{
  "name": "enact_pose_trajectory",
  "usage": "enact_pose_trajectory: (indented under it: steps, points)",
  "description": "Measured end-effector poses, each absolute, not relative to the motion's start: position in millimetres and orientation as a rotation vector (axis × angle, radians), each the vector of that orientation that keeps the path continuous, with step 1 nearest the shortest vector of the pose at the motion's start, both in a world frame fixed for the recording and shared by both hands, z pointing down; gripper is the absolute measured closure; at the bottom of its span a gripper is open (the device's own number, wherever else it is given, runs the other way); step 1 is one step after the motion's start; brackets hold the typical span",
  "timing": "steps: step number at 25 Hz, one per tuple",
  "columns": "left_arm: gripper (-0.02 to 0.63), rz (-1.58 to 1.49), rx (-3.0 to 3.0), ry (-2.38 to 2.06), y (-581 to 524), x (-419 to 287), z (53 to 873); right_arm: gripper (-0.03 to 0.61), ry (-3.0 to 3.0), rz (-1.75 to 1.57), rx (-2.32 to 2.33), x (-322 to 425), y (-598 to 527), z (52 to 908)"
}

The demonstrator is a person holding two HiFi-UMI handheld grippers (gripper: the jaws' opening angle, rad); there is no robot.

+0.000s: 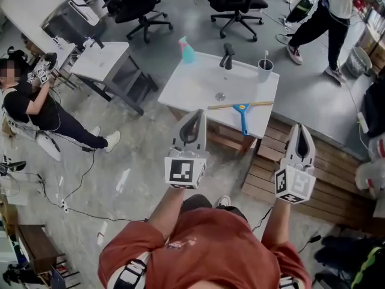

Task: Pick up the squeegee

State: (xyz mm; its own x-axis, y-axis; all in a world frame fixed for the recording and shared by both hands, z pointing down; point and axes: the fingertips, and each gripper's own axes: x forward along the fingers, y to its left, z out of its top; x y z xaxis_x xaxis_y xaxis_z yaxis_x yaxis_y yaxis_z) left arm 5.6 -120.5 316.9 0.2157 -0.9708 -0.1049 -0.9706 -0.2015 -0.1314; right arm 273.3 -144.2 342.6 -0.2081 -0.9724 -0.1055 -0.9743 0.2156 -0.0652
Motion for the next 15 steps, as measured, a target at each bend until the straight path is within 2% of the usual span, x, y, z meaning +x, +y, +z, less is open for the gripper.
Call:
enact_pose_trajectory:
  steps: [8, 15]
  points:
    - [0.596, 0.008, -2.351, 1.84, -158.2, 5.2, 332.4, 0.571, 2.322, 0.041, -1.946, 277.5, -170.9, 348.4]
    - [0.596, 0.031, -2.385, 1.823, -215.8, -24.1, 339.5, 0.571, 2.317, 0.078, -1.977, 244.3, -220.1, 341.0]
